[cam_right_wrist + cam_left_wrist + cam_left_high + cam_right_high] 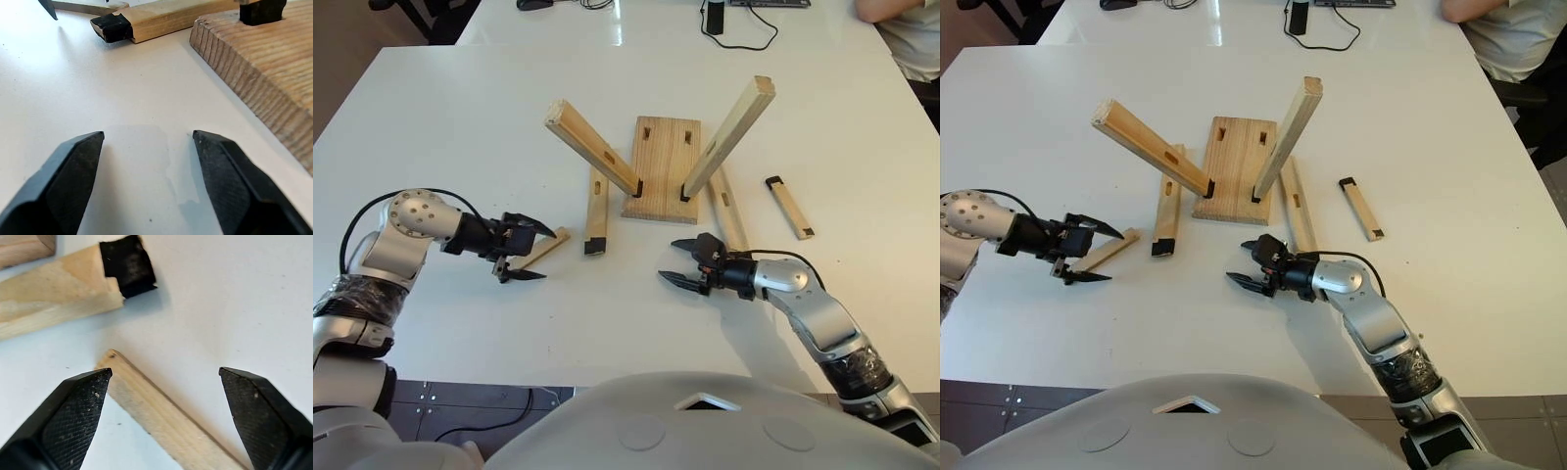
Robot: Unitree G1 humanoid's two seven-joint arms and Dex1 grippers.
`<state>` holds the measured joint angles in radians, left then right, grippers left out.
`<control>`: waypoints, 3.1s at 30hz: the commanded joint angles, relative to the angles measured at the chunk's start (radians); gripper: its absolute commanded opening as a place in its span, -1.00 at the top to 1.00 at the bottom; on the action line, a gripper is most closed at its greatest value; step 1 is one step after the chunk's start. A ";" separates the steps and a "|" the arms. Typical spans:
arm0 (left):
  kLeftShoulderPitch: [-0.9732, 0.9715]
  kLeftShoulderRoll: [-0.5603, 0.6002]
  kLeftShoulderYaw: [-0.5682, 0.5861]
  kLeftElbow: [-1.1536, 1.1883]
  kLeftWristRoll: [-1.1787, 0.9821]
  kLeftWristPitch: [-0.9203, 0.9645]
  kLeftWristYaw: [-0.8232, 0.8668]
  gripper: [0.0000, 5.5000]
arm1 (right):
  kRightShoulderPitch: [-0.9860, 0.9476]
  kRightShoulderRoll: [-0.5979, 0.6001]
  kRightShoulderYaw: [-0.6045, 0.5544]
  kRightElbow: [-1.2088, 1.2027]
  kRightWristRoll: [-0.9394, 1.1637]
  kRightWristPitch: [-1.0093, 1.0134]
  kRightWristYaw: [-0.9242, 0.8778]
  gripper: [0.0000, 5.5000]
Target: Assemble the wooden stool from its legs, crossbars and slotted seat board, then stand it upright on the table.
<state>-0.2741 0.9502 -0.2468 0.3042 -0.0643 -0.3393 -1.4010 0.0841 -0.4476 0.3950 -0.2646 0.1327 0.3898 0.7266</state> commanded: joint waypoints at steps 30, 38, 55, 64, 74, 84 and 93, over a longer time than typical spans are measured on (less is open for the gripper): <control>0.401 0.145 0.312 -0.007 -0.010 0.139 0.157 -0.48 | 0.072 0.050 -0.035 -0.016 0.000 -0.008 -0.093 -0.23; 0.371 0.018 0.240 -0.068 0.016 0.202 0.260 -0.48 | 0.041 0.054 -0.030 0.002 -0.004 -0.009 -0.088 -0.23; 0.486 -0.143 0.251 -0.502 -0.197 0.517 0.419 -0.48 | -0.037 0.058 -0.157 0.032 0.072 -0.032 -0.071 -0.23; 0.271 -0.314 0.447 -0.510 -0.404 0.679 0.663 -0.48 | -0.201 -0.023 -0.440 0.042 0.362 0.105 0.029 -0.23; 0.260 -0.445 0.274 -0.479 -0.222 0.518 0.740 -0.48 | -0.277 -0.072 -0.436 0.138 0.340 0.097 0.094 -0.23; 0.175 -0.493 0.220 -0.408 -0.189 0.460 0.727 -0.48 | -0.388 0.029 -0.458 0.188 0.405 0.154 0.016 -0.23; 0.062 -0.541 0.202 -0.373 -0.179 0.439 0.766 -0.48 | -0.511 0.001 -0.489 0.231 0.510 0.228 0.123 -0.23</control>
<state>-0.1481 0.4288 -0.0461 -0.0722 -0.2501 0.0951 -0.6614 -0.3617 -0.4458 -0.0760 -0.0487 0.6117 0.5974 0.8426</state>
